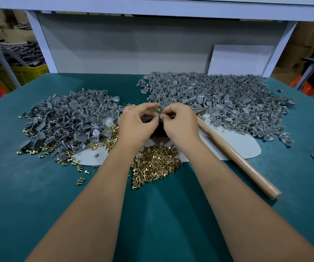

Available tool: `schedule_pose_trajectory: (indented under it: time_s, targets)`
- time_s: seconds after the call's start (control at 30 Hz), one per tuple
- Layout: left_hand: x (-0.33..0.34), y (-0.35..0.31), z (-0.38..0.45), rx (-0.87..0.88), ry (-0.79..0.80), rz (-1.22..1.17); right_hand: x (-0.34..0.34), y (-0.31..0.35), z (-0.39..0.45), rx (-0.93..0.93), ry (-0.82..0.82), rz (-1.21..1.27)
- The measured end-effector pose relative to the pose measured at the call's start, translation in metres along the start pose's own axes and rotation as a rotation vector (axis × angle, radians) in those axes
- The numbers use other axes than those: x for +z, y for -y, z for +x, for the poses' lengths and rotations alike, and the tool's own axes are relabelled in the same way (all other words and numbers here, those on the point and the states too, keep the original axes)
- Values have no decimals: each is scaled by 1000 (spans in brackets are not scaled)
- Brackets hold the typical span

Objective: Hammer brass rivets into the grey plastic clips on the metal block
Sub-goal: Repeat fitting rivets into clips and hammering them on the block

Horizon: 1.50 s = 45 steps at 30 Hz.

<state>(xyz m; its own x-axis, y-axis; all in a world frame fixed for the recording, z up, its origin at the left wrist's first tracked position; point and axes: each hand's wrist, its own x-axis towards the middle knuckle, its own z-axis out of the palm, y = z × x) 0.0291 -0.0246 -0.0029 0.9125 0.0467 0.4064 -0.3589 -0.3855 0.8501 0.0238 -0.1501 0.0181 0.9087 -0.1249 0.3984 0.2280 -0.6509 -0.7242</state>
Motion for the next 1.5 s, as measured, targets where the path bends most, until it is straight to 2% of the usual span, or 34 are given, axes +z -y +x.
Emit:
schedule_pose_trajectory:
  time_s: [0.13,0.3,0.57,0.63,0.73,0.8,0.87,1.03,1.17,1.33,1.5]
  targets:
    - [-2,-5,0,-43,3,-45,-3,-3,-5,-34,13,52]
    - [-4,-11,-1,-120,-25,-136,-9,-4,-4,75,-136,224]
    - [-5,-10,0,-144,-26,-172,-15,-16,1,120,-210,150]
    - [-4,-9,0,-138,-28,-155,-18,-19,2,111,-230,57]
    - [-2,-6,0,-133,-28,-104,-31,-25,3,87,-261,-258]
    - [-2,-5,0,-129,-28,-76,-40,-30,1,111,-196,-531]
    - [-2,-4,0,-111,-37,-40,-46,-35,-2,173,-77,-700]
    - [-1,-4,-4,-82,-113,128,-49,-40,-7,286,63,-833]
    - [0,-4,-5,-41,-130,200,-50,-42,-5,300,67,-812]
    - [2,-5,-6,-44,-148,240,-54,-26,1,238,-47,-787]
    - [4,-8,-7,-75,-152,352,-68,-10,-4,73,-100,-621]
